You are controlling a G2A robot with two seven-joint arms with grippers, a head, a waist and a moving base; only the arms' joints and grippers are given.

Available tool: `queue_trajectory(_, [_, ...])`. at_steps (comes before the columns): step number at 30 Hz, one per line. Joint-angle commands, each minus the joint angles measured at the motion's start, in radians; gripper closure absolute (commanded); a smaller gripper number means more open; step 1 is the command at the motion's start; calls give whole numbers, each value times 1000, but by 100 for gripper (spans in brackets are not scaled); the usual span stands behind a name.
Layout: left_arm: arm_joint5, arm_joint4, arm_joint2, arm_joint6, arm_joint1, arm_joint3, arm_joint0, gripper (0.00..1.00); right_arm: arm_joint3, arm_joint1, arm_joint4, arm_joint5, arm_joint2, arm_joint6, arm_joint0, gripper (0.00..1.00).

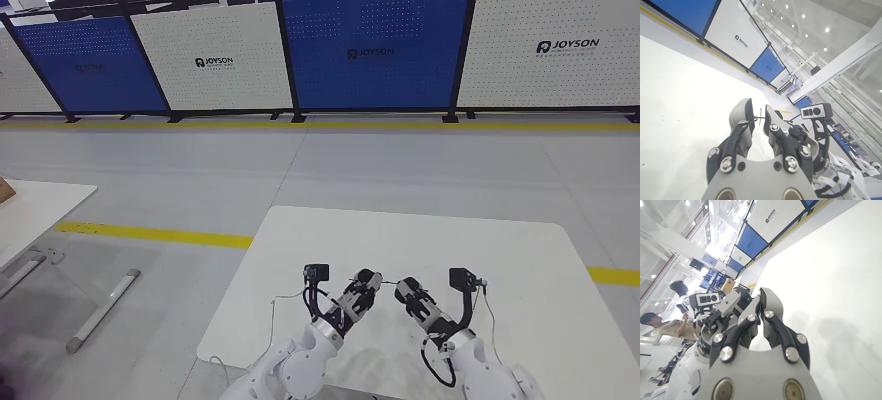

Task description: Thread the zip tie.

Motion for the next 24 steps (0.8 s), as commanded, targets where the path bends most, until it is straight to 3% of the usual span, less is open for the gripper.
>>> queue_trajectory(1, [3,7,4,-3,-1,3,-1,84,-3,0,1,-2,1,-2,-1,100])
queue_trajectory(8, [12,21,13,-18,-3,9,-6,72,-3,0,2,-3,1,-3,-2,100])
queue_trajectory(13, [18,16,15,-14,-6,16,-11,87,-1,0,3,-5,-1,-2,0,100])
queue_trajectory(15, [20,14,16,-11,-7,18,-14,100,-1,0,3,-6,-1,-3,0,100])
queue_trajectory(24, [18,0,16,-13,-11,30,-22,100,3,0,9,-6,-3,-2,6,100])
